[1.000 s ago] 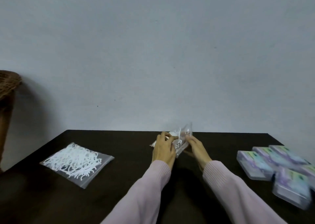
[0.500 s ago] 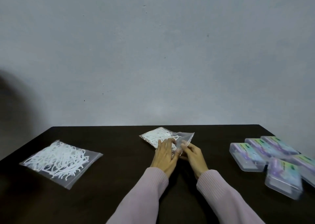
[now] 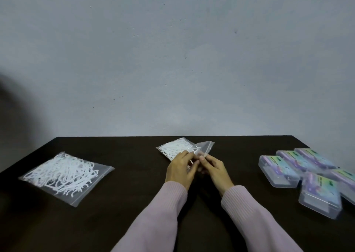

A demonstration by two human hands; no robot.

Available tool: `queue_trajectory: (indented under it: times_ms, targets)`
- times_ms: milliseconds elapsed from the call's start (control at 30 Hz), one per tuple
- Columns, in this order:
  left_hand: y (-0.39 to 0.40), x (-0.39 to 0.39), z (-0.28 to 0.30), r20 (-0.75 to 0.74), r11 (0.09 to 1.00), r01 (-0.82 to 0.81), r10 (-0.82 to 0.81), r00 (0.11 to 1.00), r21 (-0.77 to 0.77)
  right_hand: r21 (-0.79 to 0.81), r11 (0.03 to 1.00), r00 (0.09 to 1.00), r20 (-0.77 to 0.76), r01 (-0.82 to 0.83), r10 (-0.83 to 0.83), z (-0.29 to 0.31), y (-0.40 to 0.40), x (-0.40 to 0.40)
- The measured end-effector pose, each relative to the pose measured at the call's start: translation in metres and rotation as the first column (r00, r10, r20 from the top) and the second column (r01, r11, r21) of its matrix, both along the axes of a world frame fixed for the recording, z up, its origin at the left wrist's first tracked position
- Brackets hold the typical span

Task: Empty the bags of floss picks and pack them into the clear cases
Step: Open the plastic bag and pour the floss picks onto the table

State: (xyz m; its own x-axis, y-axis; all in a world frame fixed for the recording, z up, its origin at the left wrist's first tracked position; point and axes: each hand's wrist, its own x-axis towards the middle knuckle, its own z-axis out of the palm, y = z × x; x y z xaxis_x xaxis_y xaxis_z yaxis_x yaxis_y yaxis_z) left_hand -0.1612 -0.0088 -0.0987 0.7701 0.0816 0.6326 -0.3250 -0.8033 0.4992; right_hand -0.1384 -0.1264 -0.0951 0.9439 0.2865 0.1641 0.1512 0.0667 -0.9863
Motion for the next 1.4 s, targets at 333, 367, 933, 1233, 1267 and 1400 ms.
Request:
queue_trajectory:
  times_ms: [333, 367, 933, 1233, 1267, 1400]
  targets:
    - [-0.001, 0.001, 0.006, -0.226, 0.697, -0.011, -0.218, 0.949, -0.717, 0.051, 0.994, 0.993, -0.082, 0.092, -0.088, -0.002, 0.001, 0.006]
    - [-0.001, 0.001, 0.006, -0.237, 0.667, -0.015, -0.244, 0.940, -0.745, 0.028, 0.996, 0.993, -0.080, 0.087, -0.085, -0.002, 0.001, 0.006]
    - [-0.003, -0.002, 0.008, -0.222, 0.871, -0.011, -0.113, 0.968, -0.491, -0.386, 0.911, 0.967, 0.250, 0.147, -0.051, 0.000, -0.001, 0.002]
    - [0.002, -0.004, 0.009, -0.215, 0.989, 0.026, 0.005, 0.977, 0.143, -0.444, 0.890, 0.969, 0.245, 0.107, 0.006, 0.002, 0.003, -0.003]
    - [0.001, -0.004, 0.010, -0.213, 0.980, 0.020, 0.023, 0.977, 0.197, -0.465, 0.878, 0.967, 0.255, 0.116, 0.007, 0.002, 0.003, -0.003]
    - [0.001, -0.002, 0.012, -0.182, 0.946, -0.006, 0.069, 0.981, 0.323, -0.585, 0.784, 0.945, 0.326, 0.205, -0.004, 0.003, 0.000, -0.001]
